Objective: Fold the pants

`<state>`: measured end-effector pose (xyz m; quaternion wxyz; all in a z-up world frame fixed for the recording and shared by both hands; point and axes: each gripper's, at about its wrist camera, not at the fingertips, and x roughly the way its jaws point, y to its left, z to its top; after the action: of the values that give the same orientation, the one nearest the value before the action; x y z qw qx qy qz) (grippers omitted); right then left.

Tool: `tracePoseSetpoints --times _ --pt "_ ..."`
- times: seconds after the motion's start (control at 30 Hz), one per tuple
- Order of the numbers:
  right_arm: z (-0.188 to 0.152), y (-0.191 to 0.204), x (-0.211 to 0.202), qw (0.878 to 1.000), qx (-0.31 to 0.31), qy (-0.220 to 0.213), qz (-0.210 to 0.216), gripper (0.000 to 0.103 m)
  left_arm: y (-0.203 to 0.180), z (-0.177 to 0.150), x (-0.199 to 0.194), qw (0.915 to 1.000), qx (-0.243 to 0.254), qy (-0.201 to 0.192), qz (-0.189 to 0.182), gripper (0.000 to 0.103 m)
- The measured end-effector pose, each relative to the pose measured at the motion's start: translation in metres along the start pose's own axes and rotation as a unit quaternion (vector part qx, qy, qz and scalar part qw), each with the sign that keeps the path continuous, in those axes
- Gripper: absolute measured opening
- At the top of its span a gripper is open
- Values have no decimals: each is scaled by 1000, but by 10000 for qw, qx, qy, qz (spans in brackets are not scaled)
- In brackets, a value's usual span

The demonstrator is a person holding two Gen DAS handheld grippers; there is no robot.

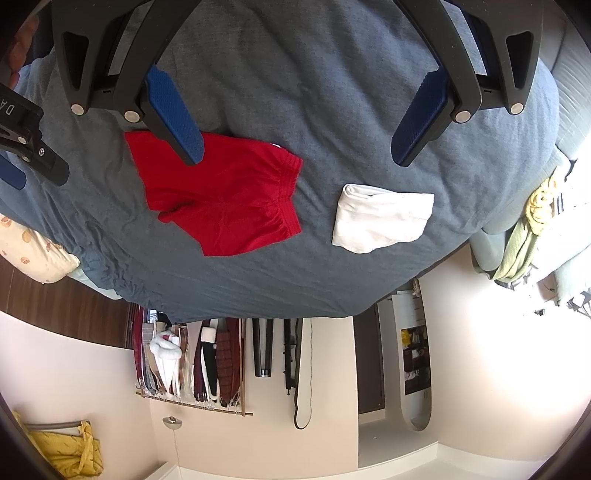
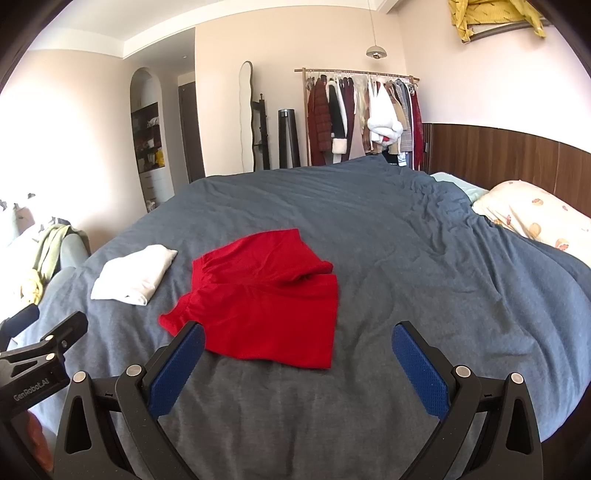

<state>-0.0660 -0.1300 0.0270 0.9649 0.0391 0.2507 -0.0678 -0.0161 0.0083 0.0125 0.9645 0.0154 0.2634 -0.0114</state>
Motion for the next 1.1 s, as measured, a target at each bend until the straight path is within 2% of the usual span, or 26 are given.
tracePoseSetpoints --times 1.1 --pt "-1 0 4 10000 32 66 5 102 2 0 0 10000 -22 12 -40 103"
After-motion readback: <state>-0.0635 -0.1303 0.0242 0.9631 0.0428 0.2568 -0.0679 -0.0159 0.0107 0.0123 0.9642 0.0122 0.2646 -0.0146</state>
